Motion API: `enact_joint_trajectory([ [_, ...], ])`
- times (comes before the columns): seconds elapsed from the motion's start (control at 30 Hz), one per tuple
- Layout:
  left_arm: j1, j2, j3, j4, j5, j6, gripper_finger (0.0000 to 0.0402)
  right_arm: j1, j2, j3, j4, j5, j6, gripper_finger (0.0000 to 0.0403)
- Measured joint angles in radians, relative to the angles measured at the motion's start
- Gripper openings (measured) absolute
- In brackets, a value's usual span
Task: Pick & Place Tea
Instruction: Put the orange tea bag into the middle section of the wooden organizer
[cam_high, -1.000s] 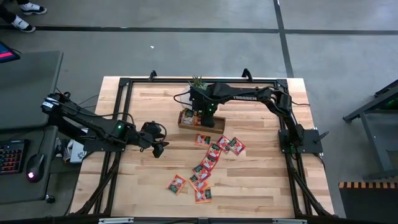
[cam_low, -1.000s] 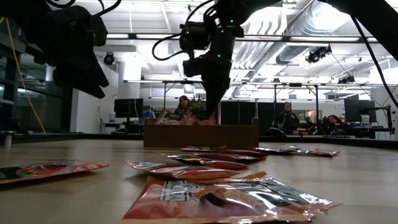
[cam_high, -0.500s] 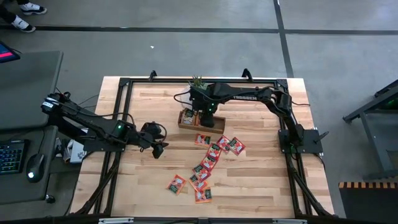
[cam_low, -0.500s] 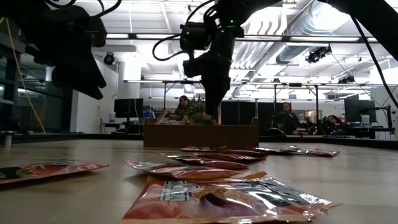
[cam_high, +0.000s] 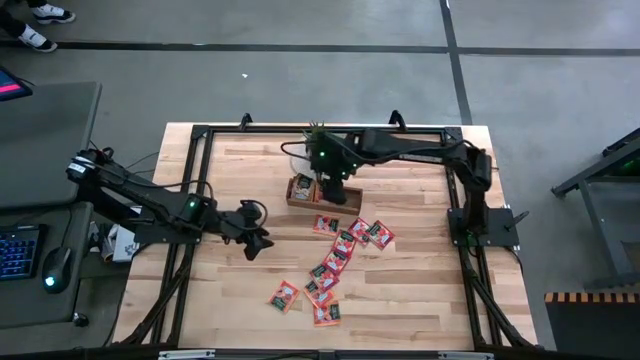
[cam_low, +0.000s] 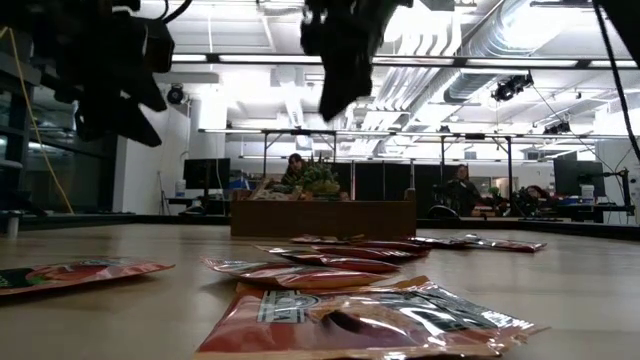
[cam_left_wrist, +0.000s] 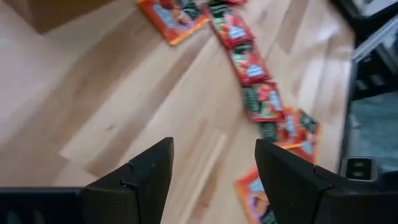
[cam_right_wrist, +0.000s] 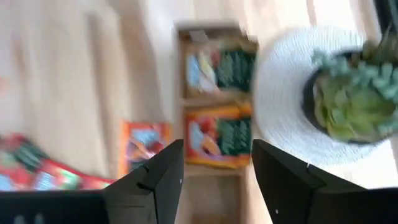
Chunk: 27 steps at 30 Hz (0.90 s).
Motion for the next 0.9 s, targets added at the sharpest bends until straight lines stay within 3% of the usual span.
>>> enact_joint_trajectory([
  [0.43,-0.193,0.158,0.000,0.213,0.003,-0.141,0.0225,0.240,-0.071,0.001,0.032,-0.022,0.074,0.0172],
  [0.63,-0.239,0.268,0.001,0.361,-0.004,-0.320,0.0225,0.383,-0.072,-0.040,0.004,0.099,0.132,0.0172],
  [0.9,-0.298,0.422,0.057,0.438,-0.017,-0.561,0.0225,0.502,-0.075,-0.223,0.243,0.070,0.323,0.0172],
])
